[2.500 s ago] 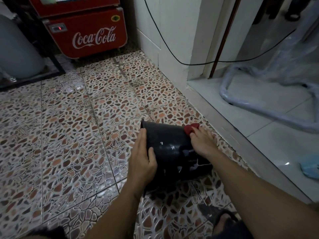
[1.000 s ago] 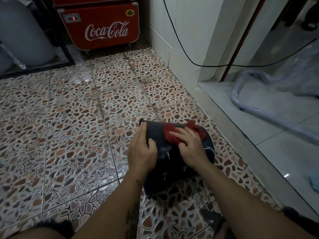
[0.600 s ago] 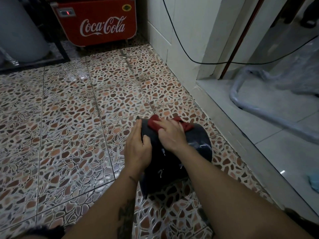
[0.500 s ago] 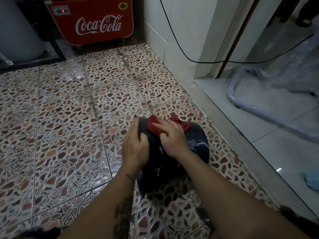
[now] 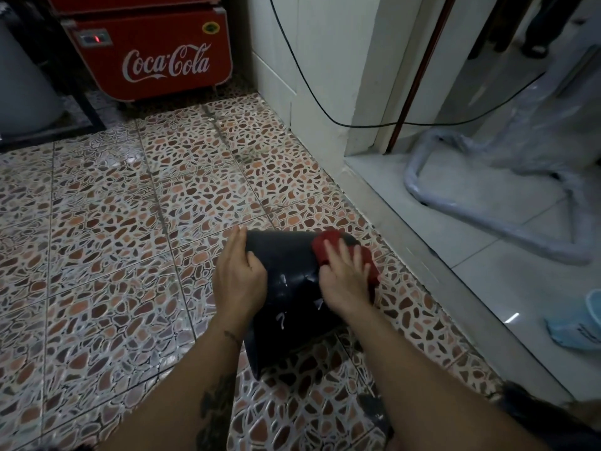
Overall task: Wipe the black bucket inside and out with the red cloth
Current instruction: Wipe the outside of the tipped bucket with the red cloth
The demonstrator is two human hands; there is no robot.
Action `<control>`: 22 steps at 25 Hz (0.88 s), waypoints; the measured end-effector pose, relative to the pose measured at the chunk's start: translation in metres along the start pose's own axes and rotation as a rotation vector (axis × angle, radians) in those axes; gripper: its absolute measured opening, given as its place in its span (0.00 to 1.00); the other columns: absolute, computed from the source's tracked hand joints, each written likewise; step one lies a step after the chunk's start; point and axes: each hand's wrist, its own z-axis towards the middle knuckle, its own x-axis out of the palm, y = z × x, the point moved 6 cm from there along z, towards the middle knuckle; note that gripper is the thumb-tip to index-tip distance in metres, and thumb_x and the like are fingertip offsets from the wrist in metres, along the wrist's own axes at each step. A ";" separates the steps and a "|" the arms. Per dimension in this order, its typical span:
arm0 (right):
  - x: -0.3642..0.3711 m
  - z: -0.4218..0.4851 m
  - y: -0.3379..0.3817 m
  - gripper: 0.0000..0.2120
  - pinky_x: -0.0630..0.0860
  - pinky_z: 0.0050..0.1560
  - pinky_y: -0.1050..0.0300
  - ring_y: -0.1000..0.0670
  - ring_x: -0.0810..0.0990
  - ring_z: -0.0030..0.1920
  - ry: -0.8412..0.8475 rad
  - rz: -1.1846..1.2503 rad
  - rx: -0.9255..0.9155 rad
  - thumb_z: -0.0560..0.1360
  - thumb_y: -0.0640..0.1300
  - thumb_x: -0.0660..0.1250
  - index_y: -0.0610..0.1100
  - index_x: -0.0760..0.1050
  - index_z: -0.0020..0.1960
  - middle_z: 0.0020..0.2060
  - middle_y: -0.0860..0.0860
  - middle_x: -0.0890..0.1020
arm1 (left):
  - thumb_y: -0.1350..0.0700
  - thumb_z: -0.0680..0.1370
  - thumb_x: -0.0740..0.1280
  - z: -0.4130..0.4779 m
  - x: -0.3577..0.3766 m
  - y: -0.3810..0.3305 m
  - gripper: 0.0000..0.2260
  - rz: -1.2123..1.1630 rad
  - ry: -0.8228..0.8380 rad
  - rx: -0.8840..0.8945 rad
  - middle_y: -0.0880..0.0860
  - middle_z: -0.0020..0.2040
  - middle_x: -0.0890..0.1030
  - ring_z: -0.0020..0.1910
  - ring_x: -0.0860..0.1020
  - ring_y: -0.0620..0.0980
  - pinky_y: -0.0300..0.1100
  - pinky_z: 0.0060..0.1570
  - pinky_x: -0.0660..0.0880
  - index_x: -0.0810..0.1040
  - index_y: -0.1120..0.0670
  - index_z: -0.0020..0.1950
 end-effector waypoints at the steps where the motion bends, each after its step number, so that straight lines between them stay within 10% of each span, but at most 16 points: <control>1: 0.010 -0.014 0.015 0.33 0.33 0.76 0.44 0.49 0.40 0.81 -0.027 0.056 -0.118 0.75 0.52 0.46 0.57 0.52 0.81 0.82 0.55 0.48 | 0.56 0.80 0.54 0.002 0.000 0.001 0.24 -0.003 -0.011 -0.009 0.48 0.78 0.63 0.76 0.61 0.48 0.50 0.74 0.58 0.63 0.51 0.78; 5: 0.021 -0.043 0.028 0.31 0.38 0.77 0.46 0.54 0.46 0.79 0.008 0.136 -0.309 0.76 0.52 0.49 0.61 0.55 0.80 0.80 0.61 0.51 | 0.56 0.80 0.55 0.015 -0.002 0.002 0.24 0.003 0.003 -0.040 0.52 0.77 0.66 0.75 0.64 0.52 0.49 0.73 0.60 0.65 0.52 0.77; 13: -0.018 0.021 0.008 0.31 0.36 0.78 0.39 0.45 0.39 0.81 0.127 -0.054 0.063 0.79 0.51 0.47 0.56 0.49 0.82 0.83 0.50 0.46 | 0.56 0.82 0.54 0.015 0.000 0.005 0.24 -0.025 0.038 -0.020 0.50 0.78 0.63 0.76 0.61 0.49 0.47 0.75 0.56 0.60 0.52 0.79; 19: -0.004 -0.003 0.071 0.30 0.58 0.74 0.43 0.46 0.61 0.72 0.071 -0.069 -0.410 0.73 0.54 0.58 0.58 0.66 0.75 0.76 0.52 0.67 | 0.56 0.80 0.55 0.023 0.000 0.005 0.24 -0.034 0.015 -0.037 0.50 0.77 0.66 0.75 0.63 0.49 0.46 0.74 0.59 0.64 0.51 0.77; 22: -0.007 0.015 0.054 0.29 0.54 0.73 0.40 0.45 0.57 0.73 0.059 -0.183 -0.430 0.73 0.67 0.56 0.66 0.63 0.75 0.76 0.51 0.64 | 0.56 0.80 0.56 0.023 -0.002 0.006 0.23 -0.053 0.006 -0.037 0.50 0.77 0.66 0.75 0.63 0.48 0.43 0.74 0.58 0.66 0.52 0.77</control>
